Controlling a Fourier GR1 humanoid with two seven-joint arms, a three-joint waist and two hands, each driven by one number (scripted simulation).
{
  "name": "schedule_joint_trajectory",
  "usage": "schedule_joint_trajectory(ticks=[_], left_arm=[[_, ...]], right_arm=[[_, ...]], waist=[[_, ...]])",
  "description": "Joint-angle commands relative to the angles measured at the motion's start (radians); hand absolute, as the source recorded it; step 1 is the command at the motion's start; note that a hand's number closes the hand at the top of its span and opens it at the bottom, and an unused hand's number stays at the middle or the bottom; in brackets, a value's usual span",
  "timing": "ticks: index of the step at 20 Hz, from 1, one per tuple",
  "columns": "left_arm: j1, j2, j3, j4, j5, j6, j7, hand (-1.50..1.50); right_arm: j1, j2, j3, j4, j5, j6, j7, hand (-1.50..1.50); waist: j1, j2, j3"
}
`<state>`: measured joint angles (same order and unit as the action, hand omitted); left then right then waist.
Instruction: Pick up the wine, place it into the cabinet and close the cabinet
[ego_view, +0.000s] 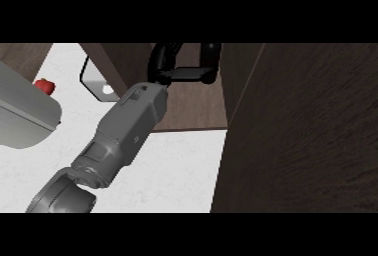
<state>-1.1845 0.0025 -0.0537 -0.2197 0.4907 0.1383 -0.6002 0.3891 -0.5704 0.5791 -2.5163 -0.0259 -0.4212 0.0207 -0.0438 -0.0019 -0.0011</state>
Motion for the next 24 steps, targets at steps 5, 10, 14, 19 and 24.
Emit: schedule_joint_trajectory(ticks=[5, 10, 14, 19, 24], left_arm=[[0.070, -0.002, -0.063, -0.137, 0.062, -0.071, 0.068, -1.50], [0.236, -0.002, -0.163, -0.270, 0.113, -0.086, 0.028, -1.50], [0.346, -0.002, -0.231, -0.422, 0.120, -0.079, 0.065, -1.50], [0.479, 0.003, -0.257, -0.576, 0.126, -0.046, 0.103, -1.50], [0.667, 0.017, -0.338, -0.760, 0.113, -0.018, 0.145, -1.50]], right_arm=[[0.031, -0.029, -0.047, -0.216, -0.056, -0.012, 0.116, -1.50], [0.056, -0.050, -0.072, -0.200, -0.072, 0.008, 0.085, -1.50], [0.079, -0.020, -0.010, -0.177, -0.006, -0.020, 0.063, -1.50], [0.096, -0.048, -0.029, -0.236, -0.016, -0.022, 0.087, -1.50], [0.092, -0.051, -0.036, -0.245, -0.029, -0.033, 0.106, -1.50]], waist=[[0.028, -0.010, 0.000], [0.025, -0.010, 0.001], [0.042, -0.014, 0.001], [0.049, -0.015, 0.001], [0.052, -0.014, 0.000]])
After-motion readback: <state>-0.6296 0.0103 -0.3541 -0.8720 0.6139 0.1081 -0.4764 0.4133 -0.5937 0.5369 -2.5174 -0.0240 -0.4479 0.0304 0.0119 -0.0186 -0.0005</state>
